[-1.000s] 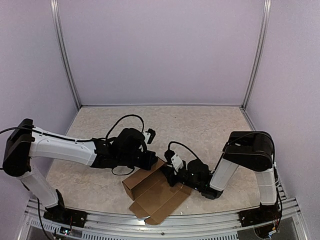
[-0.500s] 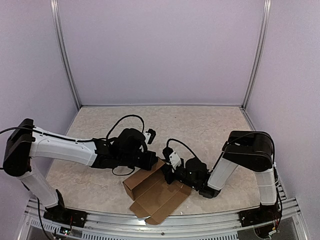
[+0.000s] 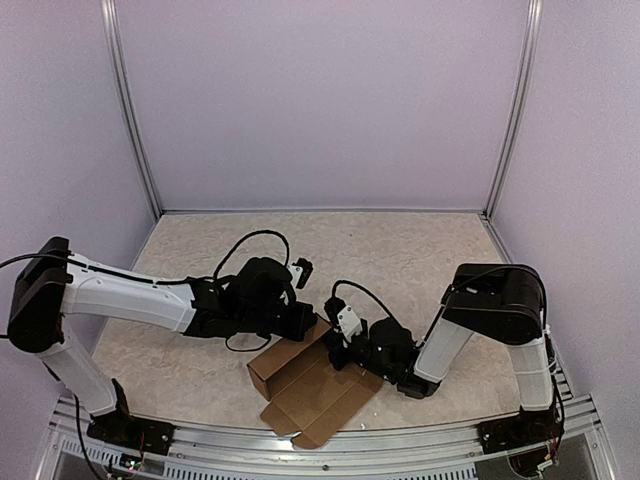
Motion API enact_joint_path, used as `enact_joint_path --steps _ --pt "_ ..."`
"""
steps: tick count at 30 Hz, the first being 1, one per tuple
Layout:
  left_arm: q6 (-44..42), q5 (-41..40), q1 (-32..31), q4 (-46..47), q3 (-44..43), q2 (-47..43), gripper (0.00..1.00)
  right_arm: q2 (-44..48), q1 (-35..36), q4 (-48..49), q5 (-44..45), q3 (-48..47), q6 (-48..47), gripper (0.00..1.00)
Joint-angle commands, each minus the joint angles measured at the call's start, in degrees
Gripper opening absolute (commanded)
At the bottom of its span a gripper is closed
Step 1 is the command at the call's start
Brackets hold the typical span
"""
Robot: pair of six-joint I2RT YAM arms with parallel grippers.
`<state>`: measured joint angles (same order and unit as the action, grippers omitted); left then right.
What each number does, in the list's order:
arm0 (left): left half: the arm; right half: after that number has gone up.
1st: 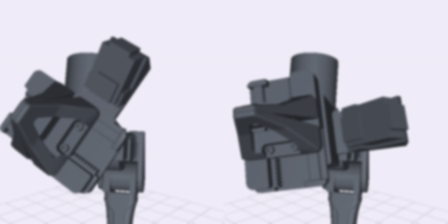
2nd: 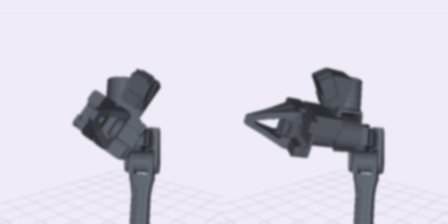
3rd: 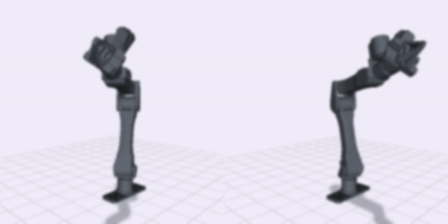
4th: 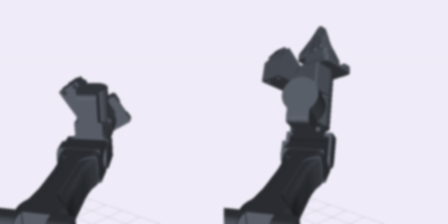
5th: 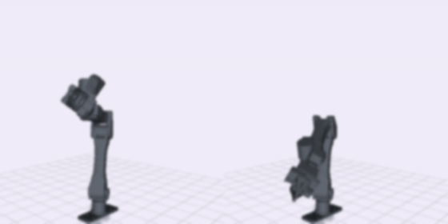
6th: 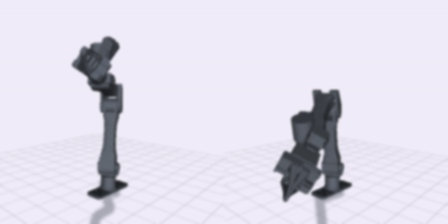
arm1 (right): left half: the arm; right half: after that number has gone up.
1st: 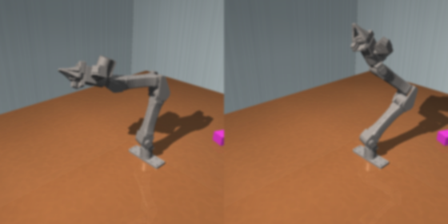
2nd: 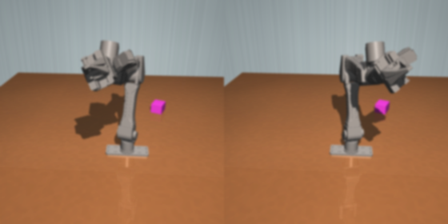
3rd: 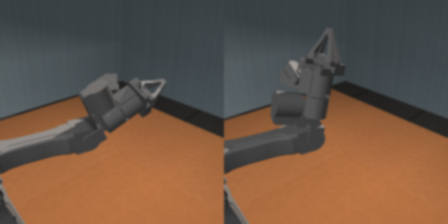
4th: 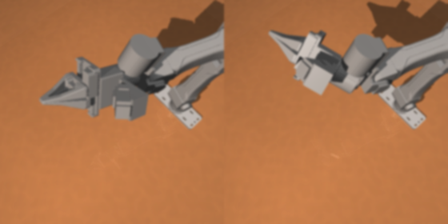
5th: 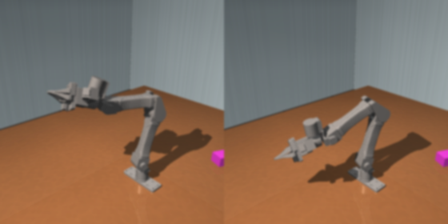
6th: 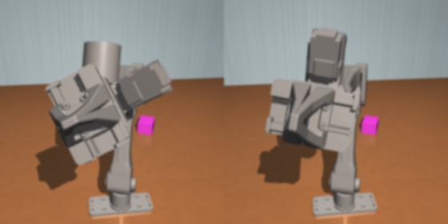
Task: Fold the paper box
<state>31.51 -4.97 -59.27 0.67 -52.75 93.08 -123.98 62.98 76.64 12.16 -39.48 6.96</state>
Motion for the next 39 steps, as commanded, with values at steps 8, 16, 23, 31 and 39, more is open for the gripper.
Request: enact_joint_path --steps 8,16,23,31,39 --pt "0.27 -1.13 -0.5 -3.07 -0.15 -0.93 0.0 -0.83 0.67 1.86 1.07 -1.06 -0.32 0.0" --pt "0.49 -5.13 -0.31 -4.6 0.97 -7.61 0.27 0.22 0.82 2.25 0.66 -0.18 -0.39 0.0" --pt "-0.14 -8.69 0.64 -8.81 0.96 -12.23 0.39 1.68 0.89 0.77 1.02 0.51 0.0 0.1" --pt "0.46 -10.35 1.29 -10.33 3.14 -14.69 0.41 4.99 1.48 -0.08 1.85 3.7 -0.22 0.27" --pt "0.74 -9.97 1.43 -9.9 3.62 -15.2 0.42 4.59 2.45 -2.42 3.71 3.68 -0.71 0.27"
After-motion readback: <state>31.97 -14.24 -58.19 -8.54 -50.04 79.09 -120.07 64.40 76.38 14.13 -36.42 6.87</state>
